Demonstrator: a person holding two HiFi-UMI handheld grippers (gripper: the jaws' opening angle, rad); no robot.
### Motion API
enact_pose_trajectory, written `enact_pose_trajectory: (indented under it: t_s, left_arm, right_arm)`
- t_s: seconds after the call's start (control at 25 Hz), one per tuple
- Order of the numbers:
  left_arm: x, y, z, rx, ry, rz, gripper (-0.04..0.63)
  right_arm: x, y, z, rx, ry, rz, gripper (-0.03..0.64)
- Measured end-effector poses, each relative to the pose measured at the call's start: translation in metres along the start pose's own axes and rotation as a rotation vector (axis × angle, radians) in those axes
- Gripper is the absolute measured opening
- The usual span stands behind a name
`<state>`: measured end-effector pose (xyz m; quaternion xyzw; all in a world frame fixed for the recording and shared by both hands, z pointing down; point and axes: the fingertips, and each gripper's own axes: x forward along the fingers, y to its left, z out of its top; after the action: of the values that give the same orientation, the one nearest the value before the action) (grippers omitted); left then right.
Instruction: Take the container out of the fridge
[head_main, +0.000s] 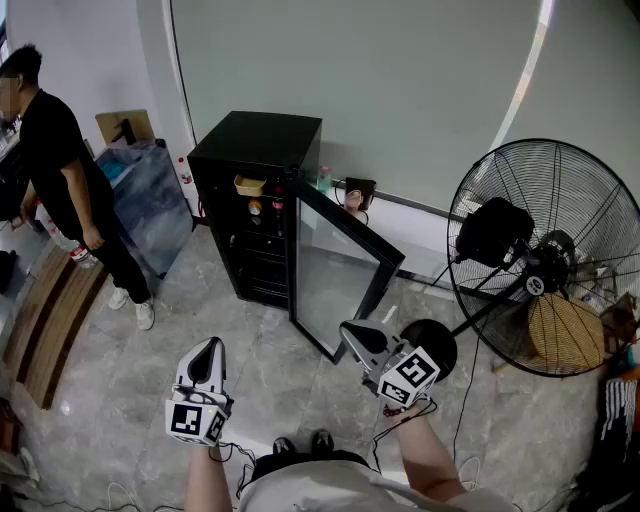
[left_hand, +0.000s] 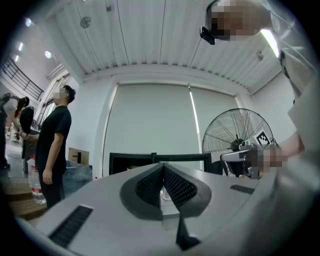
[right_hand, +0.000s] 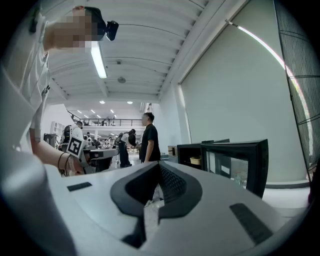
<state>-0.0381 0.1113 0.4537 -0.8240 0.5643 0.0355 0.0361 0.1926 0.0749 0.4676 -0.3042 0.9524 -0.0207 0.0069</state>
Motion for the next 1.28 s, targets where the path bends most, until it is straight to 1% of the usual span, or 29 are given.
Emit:
enact_pose_trajectory:
  t_s: [0.16, 0.6, 0.96, 1.28]
  left_arm:
    - [-0.004, 0.008, 0.003, 0.014, 0.007, 0.006, 0.006]
    - [-0.008, 0.017, 0.002, 0.008, 0.009, 0.005, 0.006]
    - [-0.012, 0.025, 0.000, 0.010, 0.012, -0.011, 0.006]
    - [-0.016, 0.044, -0.007, 0.005, 0.011, -0.030, 0.006]
  right_arm:
    - [0.008, 0.004, -0.001, 0.007, -0.010, 0.007, 0.015]
    - [0.013, 0.008, -0.003, 0.029, -0.004, 0.005, 0.015]
    - [0.020, 0.015, -0.005, 0.045, 0.001, 0.000, 0.015]
    - [0.037, 0.020, -0.006, 0.051, -0.001, -0.017, 0.015]
